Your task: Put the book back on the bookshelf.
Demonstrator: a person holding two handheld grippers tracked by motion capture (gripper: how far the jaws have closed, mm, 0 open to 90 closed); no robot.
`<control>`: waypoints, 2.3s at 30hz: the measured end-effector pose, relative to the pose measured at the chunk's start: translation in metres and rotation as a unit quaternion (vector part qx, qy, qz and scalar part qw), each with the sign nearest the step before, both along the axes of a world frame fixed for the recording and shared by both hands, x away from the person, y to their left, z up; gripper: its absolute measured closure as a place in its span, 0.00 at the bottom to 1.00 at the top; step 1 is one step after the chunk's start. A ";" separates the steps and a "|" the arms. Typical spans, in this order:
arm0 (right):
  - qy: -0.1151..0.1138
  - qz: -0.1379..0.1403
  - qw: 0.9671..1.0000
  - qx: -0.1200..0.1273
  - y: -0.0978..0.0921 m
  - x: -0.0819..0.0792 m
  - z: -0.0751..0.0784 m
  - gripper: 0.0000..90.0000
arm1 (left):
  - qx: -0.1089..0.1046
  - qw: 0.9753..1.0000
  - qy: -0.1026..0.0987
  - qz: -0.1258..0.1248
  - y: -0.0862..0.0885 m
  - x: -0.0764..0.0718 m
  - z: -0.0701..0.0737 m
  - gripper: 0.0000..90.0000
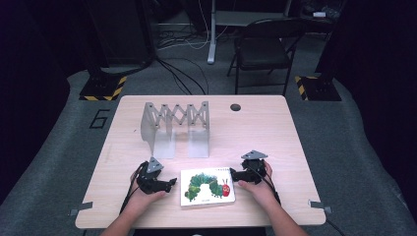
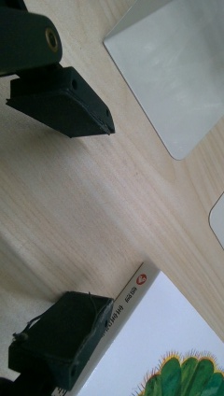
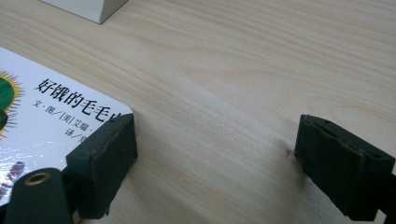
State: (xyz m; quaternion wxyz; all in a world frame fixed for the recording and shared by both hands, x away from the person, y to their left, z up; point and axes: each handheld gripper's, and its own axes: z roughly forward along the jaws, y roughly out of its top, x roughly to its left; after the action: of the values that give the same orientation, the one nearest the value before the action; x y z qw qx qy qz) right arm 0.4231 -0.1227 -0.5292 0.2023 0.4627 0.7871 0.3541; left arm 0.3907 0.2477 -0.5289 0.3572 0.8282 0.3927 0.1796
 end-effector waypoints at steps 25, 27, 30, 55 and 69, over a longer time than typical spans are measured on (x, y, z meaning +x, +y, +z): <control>0.032 -0.010 0.999 -0.014 0.004 -0.001 0.010 0.35 | -0.010 1.000 0.003 0.005 -0.001 -0.004 0.002 0.22; 0.036 -0.005 0.999 -0.018 0.004 -0.001 0.011 0.38 | -0.016 1.000 0.011 0.004 0.000 -0.004 0.003 0.26; 0.047 0.005 0.999 -0.019 0.006 -0.001 0.014 0.42 | -0.012 1.000 0.011 0.005 0.000 -0.006 0.004 0.30; 0.067 0.027 0.997 0.013 0.015 0.003 0.030 0.46 | -0.024 0.998 0.034 -0.038 -0.018 -0.036 0.017 0.33; 0.081 0.045 0.995 0.031 0.025 0.008 0.031 0.45 | -0.015 0.996 0.034 -0.076 -0.039 -0.061 0.018 0.23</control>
State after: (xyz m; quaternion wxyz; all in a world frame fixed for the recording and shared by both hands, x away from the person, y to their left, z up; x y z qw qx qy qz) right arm 0.4315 -0.0975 -0.4986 0.1075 0.4604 0.8092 0.3488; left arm 0.3302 0.2088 -0.5111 0.3683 0.8559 0.3435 0.1175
